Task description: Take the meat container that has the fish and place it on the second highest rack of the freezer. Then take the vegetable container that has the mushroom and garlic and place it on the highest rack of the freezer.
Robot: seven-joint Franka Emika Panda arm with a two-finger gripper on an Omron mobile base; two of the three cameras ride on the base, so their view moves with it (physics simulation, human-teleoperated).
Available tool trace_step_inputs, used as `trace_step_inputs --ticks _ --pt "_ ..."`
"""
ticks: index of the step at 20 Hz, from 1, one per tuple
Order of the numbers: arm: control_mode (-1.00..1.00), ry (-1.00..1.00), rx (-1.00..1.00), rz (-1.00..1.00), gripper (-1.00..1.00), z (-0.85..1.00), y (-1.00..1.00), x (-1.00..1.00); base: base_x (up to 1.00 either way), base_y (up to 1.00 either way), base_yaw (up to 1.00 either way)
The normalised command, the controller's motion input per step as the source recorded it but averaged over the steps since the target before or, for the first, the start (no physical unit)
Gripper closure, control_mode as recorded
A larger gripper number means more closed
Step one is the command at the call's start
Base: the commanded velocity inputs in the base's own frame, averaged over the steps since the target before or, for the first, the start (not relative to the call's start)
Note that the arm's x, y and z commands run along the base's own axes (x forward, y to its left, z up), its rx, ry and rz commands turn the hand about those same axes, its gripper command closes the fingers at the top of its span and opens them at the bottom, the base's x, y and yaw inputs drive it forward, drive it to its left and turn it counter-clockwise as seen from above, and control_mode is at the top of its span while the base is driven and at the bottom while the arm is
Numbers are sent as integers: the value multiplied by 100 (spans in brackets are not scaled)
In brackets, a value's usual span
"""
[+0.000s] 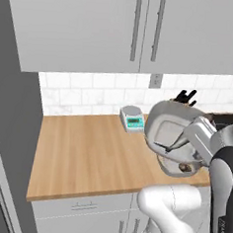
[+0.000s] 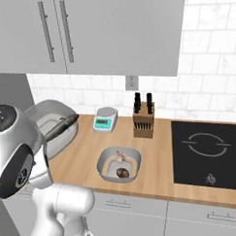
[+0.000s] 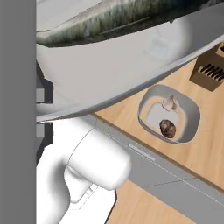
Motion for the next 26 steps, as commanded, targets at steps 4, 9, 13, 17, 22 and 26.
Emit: trace_step_inputs --ticks 4,9,13,17,22,26 --pt "100 -7 -2 -4 100 2 4 -28 -46 26 1" --pt "100 0 0 0 100 0 0 0 -100 38 11" --pt "100 0 0 0 100 0 0 0 -100 25 40" --pt "100 0 0 0 100 0 0 0 -77 46 65" --pt "100 0 0 0 100 0 0 0 1 87 71" --pt "100 0 0 0 100 0 0 0 22 100 48"
